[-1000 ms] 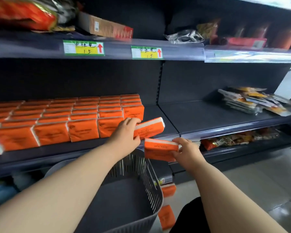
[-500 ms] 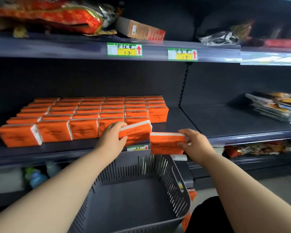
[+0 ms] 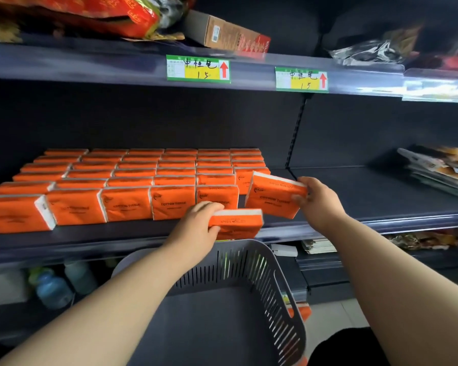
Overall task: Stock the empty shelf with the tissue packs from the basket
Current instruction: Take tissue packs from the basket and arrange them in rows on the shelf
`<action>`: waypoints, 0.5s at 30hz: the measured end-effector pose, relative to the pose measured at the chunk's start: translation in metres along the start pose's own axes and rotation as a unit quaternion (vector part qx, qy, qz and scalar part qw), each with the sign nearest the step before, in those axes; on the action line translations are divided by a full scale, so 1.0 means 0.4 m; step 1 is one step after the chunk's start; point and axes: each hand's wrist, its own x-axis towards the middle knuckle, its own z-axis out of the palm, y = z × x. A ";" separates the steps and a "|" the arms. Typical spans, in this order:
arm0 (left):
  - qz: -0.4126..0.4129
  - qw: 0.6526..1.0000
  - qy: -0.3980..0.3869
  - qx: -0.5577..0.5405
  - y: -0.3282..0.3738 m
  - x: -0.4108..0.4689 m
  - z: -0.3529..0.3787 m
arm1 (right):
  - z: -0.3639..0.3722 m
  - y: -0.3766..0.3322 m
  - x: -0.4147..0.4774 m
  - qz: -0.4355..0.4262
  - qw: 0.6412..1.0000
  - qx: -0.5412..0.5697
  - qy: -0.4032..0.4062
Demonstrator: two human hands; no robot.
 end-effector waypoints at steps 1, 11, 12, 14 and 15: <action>0.006 1.000 0.000 -0.004 0.008 0.012 0.011 | 0.001 0.003 0.015 0.002 1.000 -0.002 -0.003; 0.046 0.998 -0.010 -0.041 0.054 0.100 0.115 | 0.046 0.042 0.182 0.012 0.999 -0.019 -0.027; 0.050 0.998 -0.012 -0.042 0.053 0.105 0.122 | 0.056 0.046 0.201 0.009 0.999 -0.026 -0.030; 0.057 0.997 -0.010 -0.047 0.050 0.111 0.137 | 0.075 0.049 0.237 0.005 0.999 -0.039 -0.029; 0.059 0.997 -0.008 -0.049 0.046 0.113 0.143 | 0.085 0.048 0.255 0.005 0.999 -0.041 -0.030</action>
